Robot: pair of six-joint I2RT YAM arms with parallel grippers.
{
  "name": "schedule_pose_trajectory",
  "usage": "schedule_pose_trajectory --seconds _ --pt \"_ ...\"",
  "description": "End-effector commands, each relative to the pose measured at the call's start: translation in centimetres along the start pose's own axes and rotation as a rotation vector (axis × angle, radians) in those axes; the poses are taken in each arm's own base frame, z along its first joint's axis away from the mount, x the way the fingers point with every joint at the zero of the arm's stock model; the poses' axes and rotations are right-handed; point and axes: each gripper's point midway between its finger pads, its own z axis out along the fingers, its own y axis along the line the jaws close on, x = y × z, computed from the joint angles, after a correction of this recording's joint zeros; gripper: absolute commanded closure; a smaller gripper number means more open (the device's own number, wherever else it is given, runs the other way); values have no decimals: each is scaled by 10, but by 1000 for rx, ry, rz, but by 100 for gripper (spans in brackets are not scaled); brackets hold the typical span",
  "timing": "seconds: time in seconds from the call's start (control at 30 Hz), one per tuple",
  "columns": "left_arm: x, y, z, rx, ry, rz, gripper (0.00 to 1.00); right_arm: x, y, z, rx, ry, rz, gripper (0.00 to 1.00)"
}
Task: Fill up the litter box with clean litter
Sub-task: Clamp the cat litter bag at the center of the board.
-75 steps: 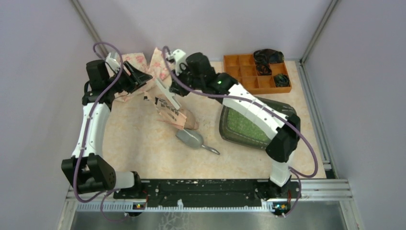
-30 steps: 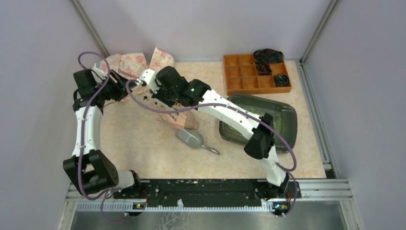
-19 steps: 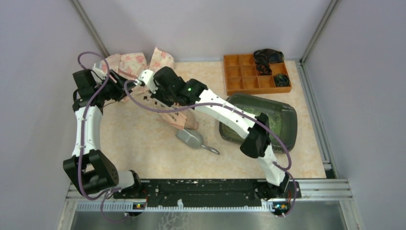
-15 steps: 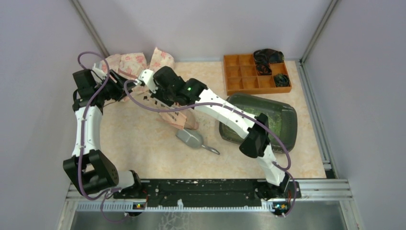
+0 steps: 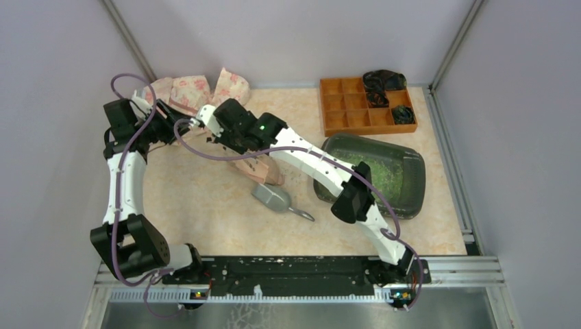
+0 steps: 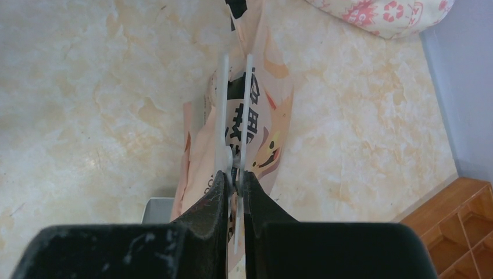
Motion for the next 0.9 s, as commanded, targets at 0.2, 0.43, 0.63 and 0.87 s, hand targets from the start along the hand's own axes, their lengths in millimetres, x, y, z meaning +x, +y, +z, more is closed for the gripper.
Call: schedule_pose_trajectory --seconds 0.2,0.43,0.63,0.87 --pt "-6 -6 -2 36 -15 11 40 3 -1 -1 31 33 -20 100" --pt "-7 -7 -2 45 -11 6 40 26 -6 3 75 118 -47 100" --pt "-6 -9 -1 56 -5 -1 40 45 -9 9 105 190 -78 100" --pt "-6 -11 0 71 0 -9 40 63 -5 16 97 250 -95 100"
